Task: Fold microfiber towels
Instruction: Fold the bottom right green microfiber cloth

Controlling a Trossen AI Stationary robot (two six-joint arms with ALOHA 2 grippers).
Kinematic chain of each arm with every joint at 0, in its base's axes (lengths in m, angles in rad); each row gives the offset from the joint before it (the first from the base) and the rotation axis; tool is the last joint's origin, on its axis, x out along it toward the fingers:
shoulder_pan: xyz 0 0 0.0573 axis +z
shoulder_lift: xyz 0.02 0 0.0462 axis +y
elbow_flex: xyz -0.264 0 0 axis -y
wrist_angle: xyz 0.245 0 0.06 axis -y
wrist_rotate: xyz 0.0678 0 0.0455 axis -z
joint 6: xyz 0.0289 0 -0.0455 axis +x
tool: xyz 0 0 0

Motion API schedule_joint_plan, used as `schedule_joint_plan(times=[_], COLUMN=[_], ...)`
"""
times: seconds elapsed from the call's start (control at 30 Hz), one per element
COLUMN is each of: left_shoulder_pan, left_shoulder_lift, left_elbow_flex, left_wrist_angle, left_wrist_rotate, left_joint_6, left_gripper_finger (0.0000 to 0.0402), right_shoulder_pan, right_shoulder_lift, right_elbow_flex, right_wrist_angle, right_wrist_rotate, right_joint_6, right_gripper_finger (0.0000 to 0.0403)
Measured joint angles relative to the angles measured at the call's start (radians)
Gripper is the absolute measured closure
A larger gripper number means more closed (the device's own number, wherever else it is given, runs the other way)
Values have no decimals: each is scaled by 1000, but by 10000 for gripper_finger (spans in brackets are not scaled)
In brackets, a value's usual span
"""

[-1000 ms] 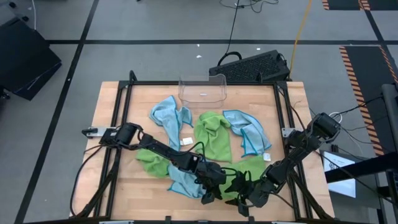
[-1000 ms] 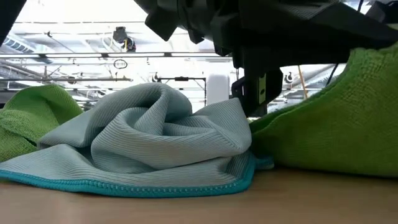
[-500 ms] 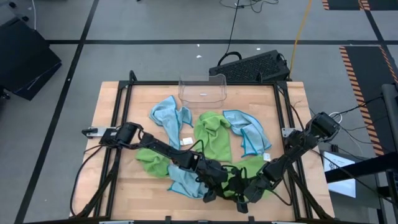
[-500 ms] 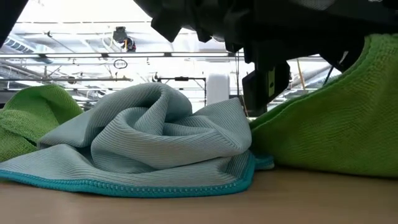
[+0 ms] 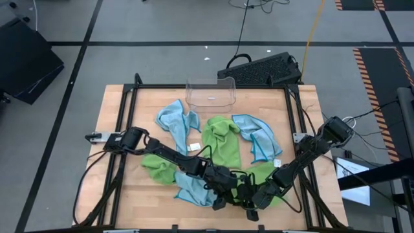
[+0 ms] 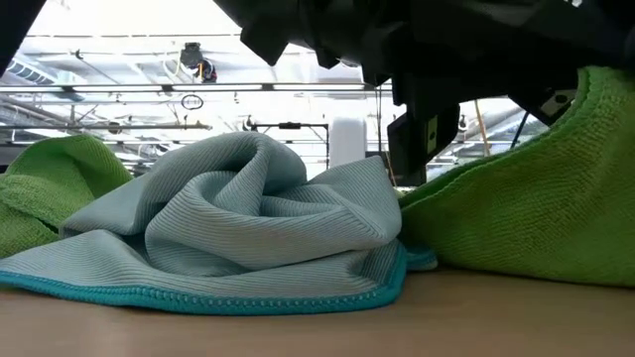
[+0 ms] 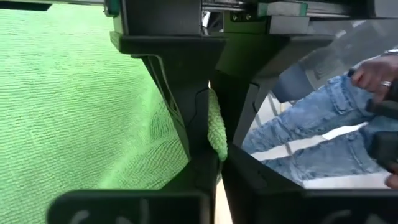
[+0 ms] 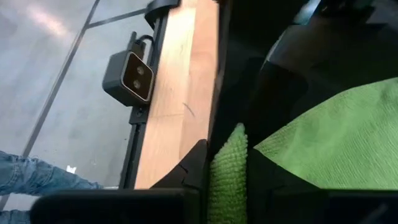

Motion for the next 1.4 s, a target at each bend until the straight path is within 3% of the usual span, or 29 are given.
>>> schedule_joint_plan(times=[0.27, 0.37, 0.5, 0.73, 0.83, 1.0, 1.17, 1.4], left_shoulder_pan=[-31, -47, -62, -93, -106, -112, -104, -119], left_shoulder_lift=[-3, -5, -29, -113, -122, -124, -122, -117], left_elbow_flex=[2, 2, 2, 6, 0, 1, 0, -7], left_wrist_angle=[44, 48, 17, -253, -369, -446, -445, -429], left_wrist_rotate=[-52, -80, -158, -316, -420, -514, -443, -430], left_joint_6=[70, 68, 100, 320, 415, 496, 509, 532], left_gripper_finger=[253, 220, 187, 127, 102, 81, 88, 85], right_shoulder_pan=[2, 2, 2, 3, 14, 16, 32, 36], right_shoulder_lift=[2, 2, 0, -11, -14, -16, -16, -16], right_elbow_flex=[-2, -2, -2, 0, -2, -6, -6, -6], right_wrist_angle=[-20, -16, -17, -12, -22, -16, -17, -19], right_wrist_rotate=[-8, -11, -3, 48, -31, -1, -10, -4], right_joint_6=[5, 8, 37, 53, 49, 47, 59, 61], right_gripper_finger=[377, 397, 396, 401, 402, 402, 402, 402])
